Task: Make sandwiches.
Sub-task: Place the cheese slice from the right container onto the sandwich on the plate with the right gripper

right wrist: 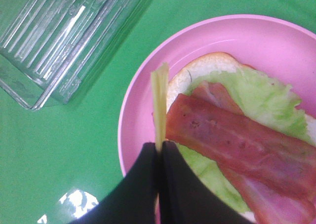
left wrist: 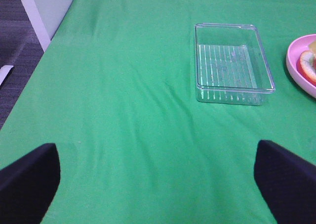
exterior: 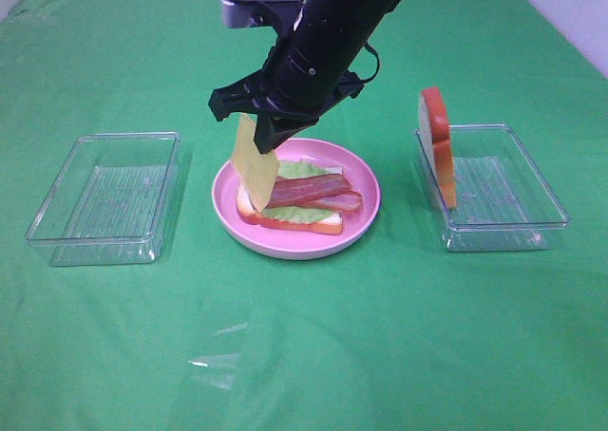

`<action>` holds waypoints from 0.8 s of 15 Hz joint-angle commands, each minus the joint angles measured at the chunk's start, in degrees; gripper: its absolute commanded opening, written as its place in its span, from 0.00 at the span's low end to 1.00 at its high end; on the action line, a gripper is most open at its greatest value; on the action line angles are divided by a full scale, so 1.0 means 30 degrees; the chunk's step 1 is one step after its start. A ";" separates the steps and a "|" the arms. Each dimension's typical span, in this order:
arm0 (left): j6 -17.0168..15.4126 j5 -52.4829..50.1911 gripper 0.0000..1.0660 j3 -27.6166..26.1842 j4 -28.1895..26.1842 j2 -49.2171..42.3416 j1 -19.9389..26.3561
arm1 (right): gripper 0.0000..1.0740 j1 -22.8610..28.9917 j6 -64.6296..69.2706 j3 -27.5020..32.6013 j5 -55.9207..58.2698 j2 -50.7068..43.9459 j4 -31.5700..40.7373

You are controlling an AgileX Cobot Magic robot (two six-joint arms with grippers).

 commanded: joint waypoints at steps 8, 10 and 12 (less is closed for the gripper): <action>0.0057 -0.0191 0.95 0.0019 -0.0095 -0.0363 0.0019 | 0.00 0.0000 -0.0172 0.0057 -0.0497 0.0859 -0.1222; 0.0057 -0.0191 0.95 0.0019 -0.0095 -0.0363 0.0019 | 0.00 0.0000 -0.0057 0.0057 -0.0477 0.1509 -0.1910; 0.0057 -0.0191 0.95 0.0019 -0.0095 -0.0363 0.0019 | 0.00 0.0000 0.1127 0.0057 -0.0497 0.1642 -0.3266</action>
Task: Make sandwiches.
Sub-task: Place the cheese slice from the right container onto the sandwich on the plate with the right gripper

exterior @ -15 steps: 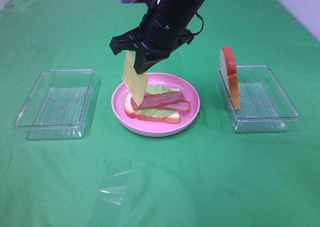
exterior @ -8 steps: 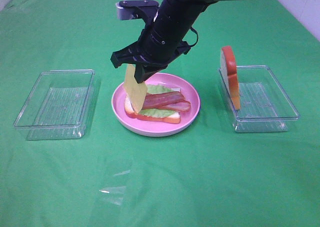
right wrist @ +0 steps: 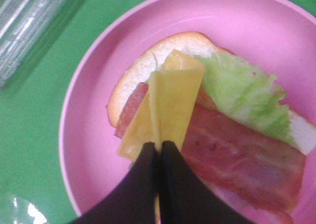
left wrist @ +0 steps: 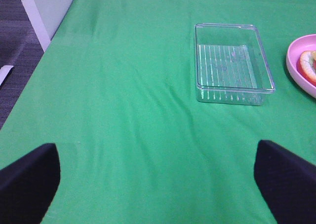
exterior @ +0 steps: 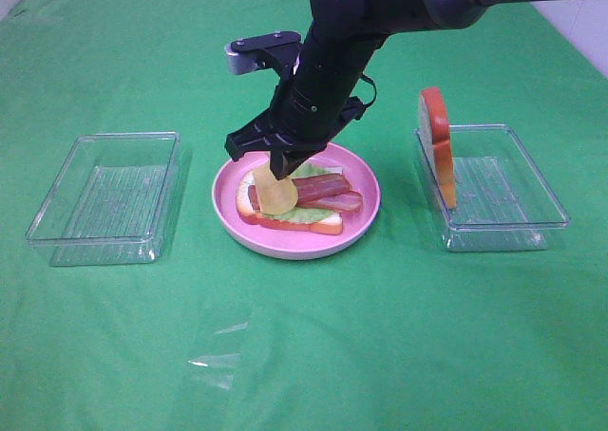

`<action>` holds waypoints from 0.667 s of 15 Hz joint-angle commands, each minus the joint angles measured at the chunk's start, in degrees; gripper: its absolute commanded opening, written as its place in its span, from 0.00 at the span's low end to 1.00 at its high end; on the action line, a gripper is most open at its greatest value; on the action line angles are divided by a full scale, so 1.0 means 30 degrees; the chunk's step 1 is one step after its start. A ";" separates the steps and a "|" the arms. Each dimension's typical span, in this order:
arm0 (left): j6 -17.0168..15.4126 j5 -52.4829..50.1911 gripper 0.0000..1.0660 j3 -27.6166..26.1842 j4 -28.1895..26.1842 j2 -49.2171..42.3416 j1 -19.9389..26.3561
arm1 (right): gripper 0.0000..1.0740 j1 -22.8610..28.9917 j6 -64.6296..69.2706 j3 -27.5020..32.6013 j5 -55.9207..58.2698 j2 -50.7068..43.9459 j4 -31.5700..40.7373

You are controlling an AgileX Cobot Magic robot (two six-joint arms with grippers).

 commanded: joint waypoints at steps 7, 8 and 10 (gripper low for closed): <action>0.0057 -0.0191 0.95 0.0019 -0.0095 -0.0363 0.0019 | 0.00 0.0000 0.2063 0.0057 0.0210 0.0076 -0.2330; 0.0057 -0.0191 0.95 0.0019 -0.0095 -0.0363 0.0019 | 0.00 0.0000 0.2082 0.0057 0.0210 0.0076 -0.2330; 0.0057 -0.0191 0.95 0.0019 -0.0095 -0.0363 0.0019 | 0.07 0.0000 0.2254 0.0057 0.0191 0.0076 -0.2330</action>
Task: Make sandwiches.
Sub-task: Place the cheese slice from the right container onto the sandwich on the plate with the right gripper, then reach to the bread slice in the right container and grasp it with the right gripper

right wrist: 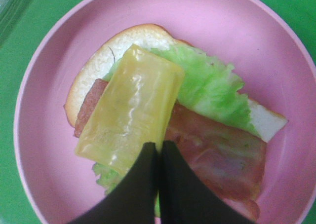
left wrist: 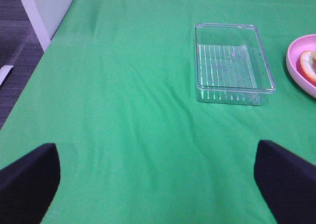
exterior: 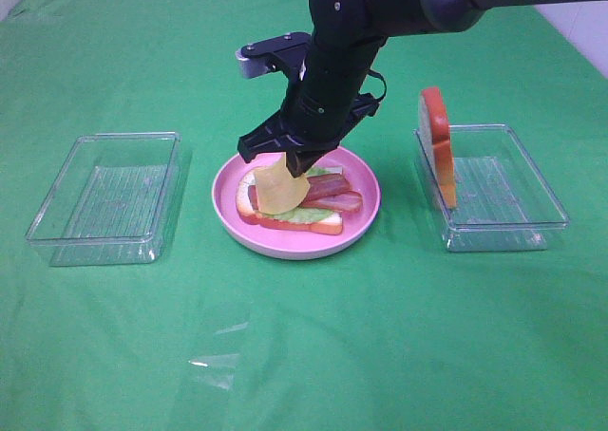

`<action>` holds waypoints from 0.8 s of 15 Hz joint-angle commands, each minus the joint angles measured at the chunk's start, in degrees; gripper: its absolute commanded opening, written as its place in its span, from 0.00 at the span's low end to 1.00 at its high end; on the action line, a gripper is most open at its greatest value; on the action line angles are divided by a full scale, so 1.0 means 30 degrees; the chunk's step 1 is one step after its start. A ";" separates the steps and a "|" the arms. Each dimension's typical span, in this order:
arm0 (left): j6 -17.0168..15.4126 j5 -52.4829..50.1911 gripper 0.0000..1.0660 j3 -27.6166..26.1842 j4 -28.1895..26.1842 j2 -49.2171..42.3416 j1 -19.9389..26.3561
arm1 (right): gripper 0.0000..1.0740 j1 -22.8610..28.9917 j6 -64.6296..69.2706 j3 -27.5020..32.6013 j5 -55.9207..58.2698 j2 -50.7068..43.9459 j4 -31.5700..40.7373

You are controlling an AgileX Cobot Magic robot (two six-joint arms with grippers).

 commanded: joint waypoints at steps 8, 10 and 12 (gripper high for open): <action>0.0057 -0.0191 0.95 0.0019 -0.0095 -0.0363 0.0019 | 0.90 0.0000 0.0191 0.0038 0.0248 -0.1146 -0.1070; 0.0057 -0.0191 0.95 0.0019 -0.0095 -0.0363 0.0019 | 0.90 0.0000 0.0191 0.0038 0.0306 -0.2406 -0.1490; 0.0057 -0.0191 0.95 0.0019 -0.0095 -0.0363 0.0019 | 0.90 0.0000 0.0191 0.0038 0.0286 -0.3247 -0.1948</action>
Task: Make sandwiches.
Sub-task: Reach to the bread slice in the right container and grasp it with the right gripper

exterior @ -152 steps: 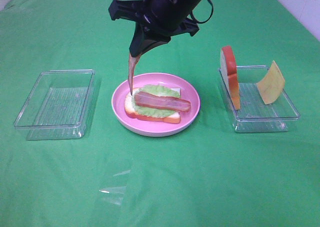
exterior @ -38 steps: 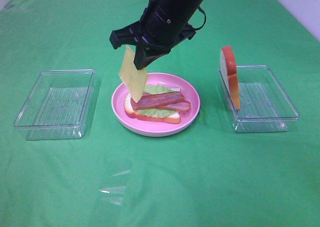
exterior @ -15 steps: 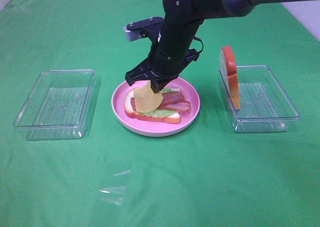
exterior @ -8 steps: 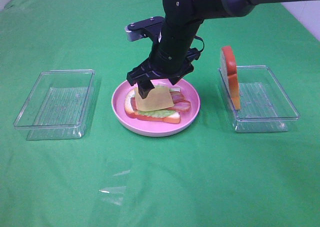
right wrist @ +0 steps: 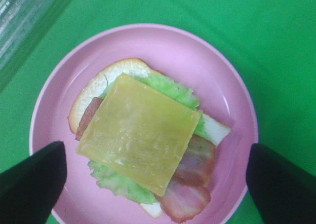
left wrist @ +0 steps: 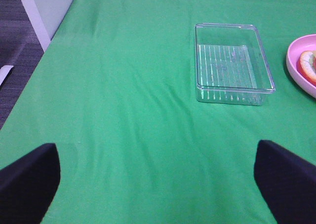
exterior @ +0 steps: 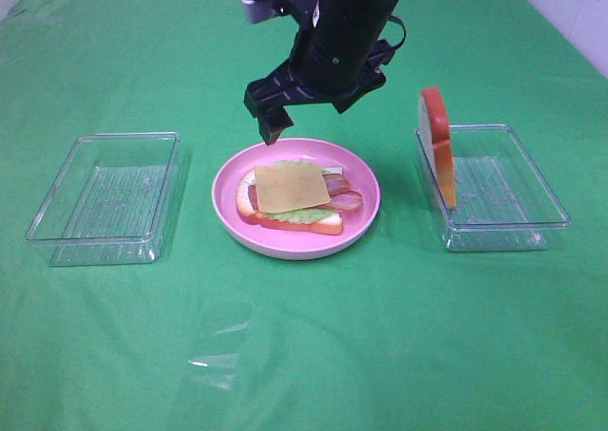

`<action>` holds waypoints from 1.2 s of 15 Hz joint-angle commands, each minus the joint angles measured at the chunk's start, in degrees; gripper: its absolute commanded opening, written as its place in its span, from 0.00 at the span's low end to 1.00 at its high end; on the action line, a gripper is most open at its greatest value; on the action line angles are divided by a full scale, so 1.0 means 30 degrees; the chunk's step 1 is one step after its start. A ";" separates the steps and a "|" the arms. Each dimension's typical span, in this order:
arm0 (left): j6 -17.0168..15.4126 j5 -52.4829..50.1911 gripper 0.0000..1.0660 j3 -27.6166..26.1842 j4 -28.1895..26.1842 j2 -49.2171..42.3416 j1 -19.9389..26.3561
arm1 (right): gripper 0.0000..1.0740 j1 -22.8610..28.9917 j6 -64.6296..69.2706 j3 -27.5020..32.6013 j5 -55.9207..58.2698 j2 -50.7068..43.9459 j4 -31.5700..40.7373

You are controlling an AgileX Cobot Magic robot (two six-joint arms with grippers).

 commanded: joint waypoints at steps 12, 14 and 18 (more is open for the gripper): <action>0.0057 -0.0191 0.95 0.0019 -0.0095 -0.0363 0.0019 | 0.90 -0.6245 0.2101 0.0076 0.2960 -0.3591 -0.2177; 0.0057 -0.0191 0.95 0.0019 -0.0095 -0.0363 0.0019 | 0.90 -0.6245 0.2101 0.0076 0.2884 -0.3591 -0.1872; 0.0057 -0.0191 0.95 0.0019 -0.0095 -0.0363 0.0019 | 0.90 -0.6226 0.2024 0.0076 0.2617 -0.3400 -0.1261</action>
